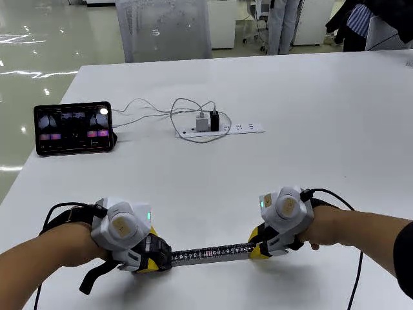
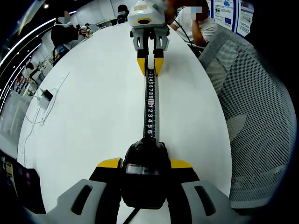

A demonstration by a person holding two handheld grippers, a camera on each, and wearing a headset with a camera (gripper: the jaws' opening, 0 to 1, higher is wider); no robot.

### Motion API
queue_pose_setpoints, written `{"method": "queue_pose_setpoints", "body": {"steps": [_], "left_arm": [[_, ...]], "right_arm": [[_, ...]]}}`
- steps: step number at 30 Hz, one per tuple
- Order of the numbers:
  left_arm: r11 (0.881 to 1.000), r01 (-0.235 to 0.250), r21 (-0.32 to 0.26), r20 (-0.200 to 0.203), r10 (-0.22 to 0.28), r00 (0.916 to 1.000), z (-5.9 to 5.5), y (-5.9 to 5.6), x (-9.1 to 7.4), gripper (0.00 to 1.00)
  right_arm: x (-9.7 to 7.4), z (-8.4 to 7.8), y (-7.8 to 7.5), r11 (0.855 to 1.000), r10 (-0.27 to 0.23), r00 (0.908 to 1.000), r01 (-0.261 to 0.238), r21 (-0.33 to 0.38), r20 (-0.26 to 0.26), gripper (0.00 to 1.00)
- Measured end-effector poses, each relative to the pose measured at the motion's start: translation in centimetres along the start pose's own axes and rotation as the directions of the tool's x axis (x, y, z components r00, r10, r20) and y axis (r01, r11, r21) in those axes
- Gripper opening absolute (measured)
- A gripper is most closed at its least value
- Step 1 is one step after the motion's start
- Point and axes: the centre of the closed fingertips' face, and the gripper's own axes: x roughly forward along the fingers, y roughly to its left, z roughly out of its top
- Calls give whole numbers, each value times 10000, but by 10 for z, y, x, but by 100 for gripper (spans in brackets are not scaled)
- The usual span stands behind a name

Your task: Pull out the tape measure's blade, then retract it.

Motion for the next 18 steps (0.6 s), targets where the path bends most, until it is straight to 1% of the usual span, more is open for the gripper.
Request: {"method": "queue_pose_setpoints", "body": {"steps": [18], "left_arm": [[10000, 1, 3, -6, -1, 10000, 0, 0, 0, 32]], "right_arm": [[-5, -10, -1, 10000, -48, 10000, 49, 75, -86, 10]]}}
